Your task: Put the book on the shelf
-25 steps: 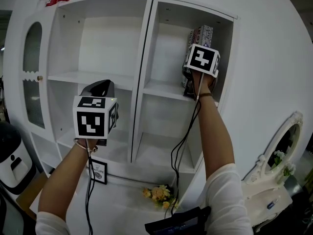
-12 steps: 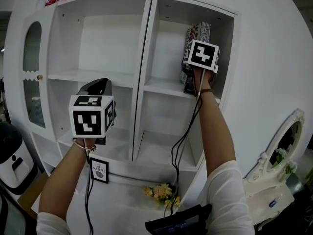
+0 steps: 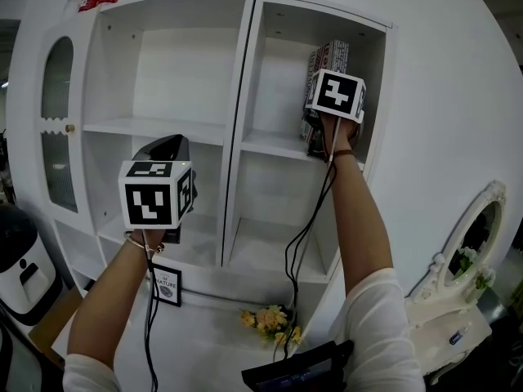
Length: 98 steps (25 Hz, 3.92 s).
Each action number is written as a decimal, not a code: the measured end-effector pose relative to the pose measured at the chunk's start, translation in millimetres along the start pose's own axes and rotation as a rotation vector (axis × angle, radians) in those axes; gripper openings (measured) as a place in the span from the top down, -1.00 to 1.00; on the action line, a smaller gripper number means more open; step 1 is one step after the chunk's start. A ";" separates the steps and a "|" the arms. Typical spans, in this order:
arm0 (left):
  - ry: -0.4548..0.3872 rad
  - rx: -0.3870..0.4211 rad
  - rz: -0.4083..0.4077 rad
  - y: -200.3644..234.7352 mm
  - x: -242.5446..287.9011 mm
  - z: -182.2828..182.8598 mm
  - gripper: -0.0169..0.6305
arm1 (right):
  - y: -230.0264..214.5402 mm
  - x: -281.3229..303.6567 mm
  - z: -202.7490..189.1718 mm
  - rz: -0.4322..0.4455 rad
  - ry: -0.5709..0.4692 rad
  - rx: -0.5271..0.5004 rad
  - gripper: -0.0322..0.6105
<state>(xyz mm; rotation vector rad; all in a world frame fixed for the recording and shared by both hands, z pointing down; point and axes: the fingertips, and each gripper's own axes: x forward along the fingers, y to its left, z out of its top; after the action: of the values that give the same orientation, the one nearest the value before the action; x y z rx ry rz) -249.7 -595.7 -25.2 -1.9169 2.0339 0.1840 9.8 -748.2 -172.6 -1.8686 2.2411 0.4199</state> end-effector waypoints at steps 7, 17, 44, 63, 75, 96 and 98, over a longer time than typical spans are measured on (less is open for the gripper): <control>0.007 -0.018 -0.001 0.2 -10.8 -5.4 0.92 | 0.3 -19.6 8.0 -0.009 -0.029 0.003 0.09; 0.021 -0.025 -0.005 0.1 -26.7 -15.3 0.93 | 9.5 -55.4 21.0 0.002 -0.060 -0.001 0.07; 0.040 -0.055 -0.094 -18.0 -136.5 -62.5 0.92 | 31.4 -205.5 -28.4 0.074 -0.079 0.057 0.07; 0.081 -0.132 -0.213 -72.5 -214.9 -154.3 0.92 | 59.5 -318.0 -175.6 0.132 0.018 0.139 0.20; 0.101 -0.149 -0.271 -119.6 -278.7 -199.8 0.92 | 60.0 -410.3 -267.7 0.053 0.103 0.050 0.59; 0.194 -0.188 -0.253 -162.6 -342.4 -261.6 0.92 | 8.4 -518.8 -368.3 0.062 0.184 0.065 0.83; 0.207 -0.208 -0.237 -166.4 -343.2 -265.2 0.92 | 0.8 -520.8 -368.9 0.078 0.187 0.068 0.83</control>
<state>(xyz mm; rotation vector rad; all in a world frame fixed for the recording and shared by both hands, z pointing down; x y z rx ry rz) -115.3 -370.7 358.4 -2.3754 1.9540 0.1485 117.6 -389.2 344.0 -1.8606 2.4207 0.1852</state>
